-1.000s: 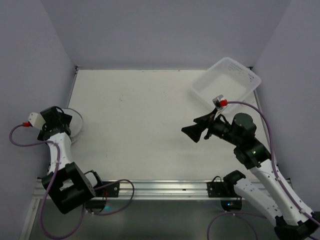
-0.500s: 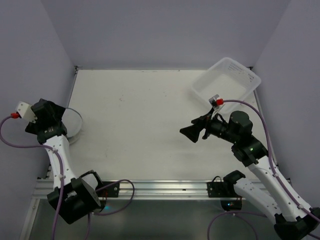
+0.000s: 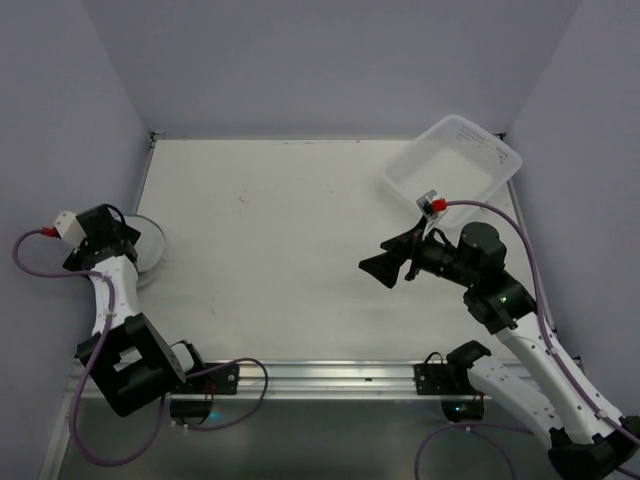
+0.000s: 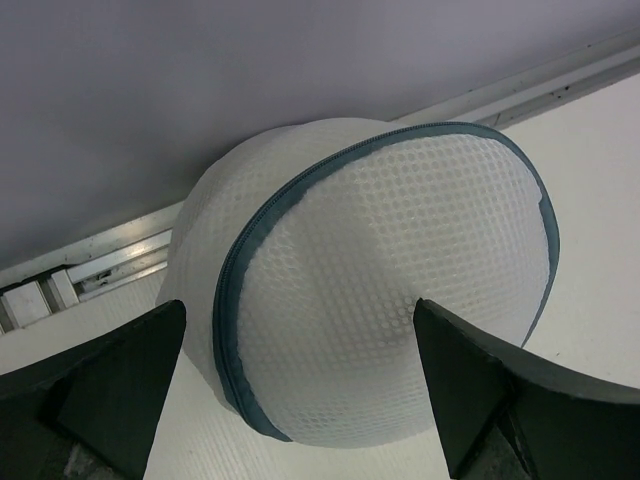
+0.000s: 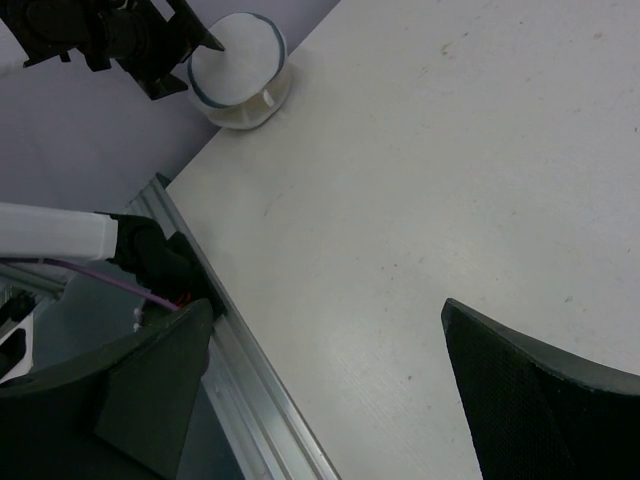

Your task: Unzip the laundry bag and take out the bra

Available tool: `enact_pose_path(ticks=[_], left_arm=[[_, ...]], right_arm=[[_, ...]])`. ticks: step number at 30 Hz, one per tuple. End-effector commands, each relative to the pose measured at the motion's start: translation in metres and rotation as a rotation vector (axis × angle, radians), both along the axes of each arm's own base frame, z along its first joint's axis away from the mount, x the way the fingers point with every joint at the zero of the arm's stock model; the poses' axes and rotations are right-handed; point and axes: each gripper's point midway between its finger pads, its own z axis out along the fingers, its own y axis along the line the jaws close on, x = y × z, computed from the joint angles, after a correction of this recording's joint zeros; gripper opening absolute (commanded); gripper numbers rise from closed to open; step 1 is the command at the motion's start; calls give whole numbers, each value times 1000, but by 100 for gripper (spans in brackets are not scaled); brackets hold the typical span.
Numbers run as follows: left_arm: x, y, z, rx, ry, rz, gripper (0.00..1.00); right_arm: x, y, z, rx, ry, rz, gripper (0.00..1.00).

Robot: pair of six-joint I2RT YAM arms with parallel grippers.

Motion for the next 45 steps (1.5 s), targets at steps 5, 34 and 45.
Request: enact_pose_path(ticks=[5,34,45], left_arm=[[19,2,-18,-16,7,-96,91],[36,-399,109,-517,-483,-1579,0],[36,-409,38,-530,-283,-1572,16]], right_arm=[[-4,2,10,29,-36,22,99],[11,3,8,60,48,-58,99],[35,-1,-38,13,167,-182,99]])
